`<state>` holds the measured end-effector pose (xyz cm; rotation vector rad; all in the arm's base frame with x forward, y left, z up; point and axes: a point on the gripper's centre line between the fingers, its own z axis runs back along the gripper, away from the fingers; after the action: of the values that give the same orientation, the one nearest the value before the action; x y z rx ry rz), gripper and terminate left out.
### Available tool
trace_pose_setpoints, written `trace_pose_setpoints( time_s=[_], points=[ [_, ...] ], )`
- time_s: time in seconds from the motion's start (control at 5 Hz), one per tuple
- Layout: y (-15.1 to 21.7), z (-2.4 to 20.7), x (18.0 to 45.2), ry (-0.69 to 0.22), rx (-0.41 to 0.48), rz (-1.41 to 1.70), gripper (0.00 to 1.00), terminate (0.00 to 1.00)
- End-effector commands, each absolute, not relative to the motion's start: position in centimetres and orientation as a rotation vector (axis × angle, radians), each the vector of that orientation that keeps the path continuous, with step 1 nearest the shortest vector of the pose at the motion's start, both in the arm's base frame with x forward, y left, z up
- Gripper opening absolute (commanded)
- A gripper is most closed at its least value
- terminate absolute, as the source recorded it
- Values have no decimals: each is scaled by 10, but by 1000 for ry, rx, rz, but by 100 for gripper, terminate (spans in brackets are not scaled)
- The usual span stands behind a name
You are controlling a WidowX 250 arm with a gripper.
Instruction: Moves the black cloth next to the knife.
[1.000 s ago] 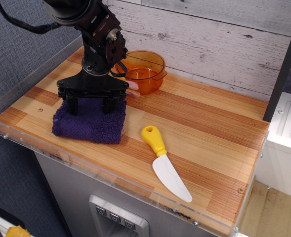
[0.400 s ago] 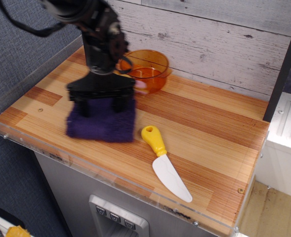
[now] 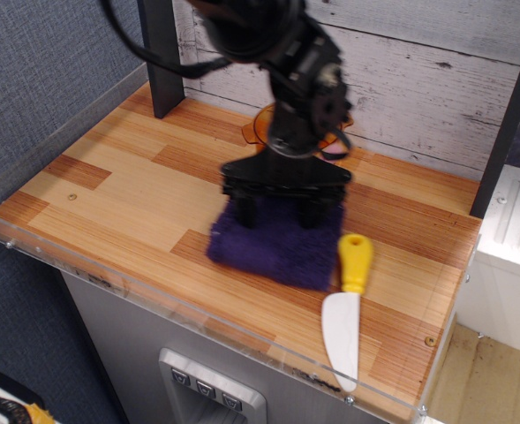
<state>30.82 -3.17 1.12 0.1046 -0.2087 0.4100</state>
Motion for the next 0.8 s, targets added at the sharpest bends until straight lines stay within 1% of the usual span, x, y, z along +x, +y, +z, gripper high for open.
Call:
trace_pose_setpoints(
  time_s=[0.0,0.2,0.4,0.6],
  points=[
    [-80,-2,288,-161,82,293,100,0],
    [-84,-3,286,-168,79,285,100,0],
    [-75,3,286,-207,85,311,100,0],
    [-63,34,288,-373,-55,365,100,0]
  ],
)
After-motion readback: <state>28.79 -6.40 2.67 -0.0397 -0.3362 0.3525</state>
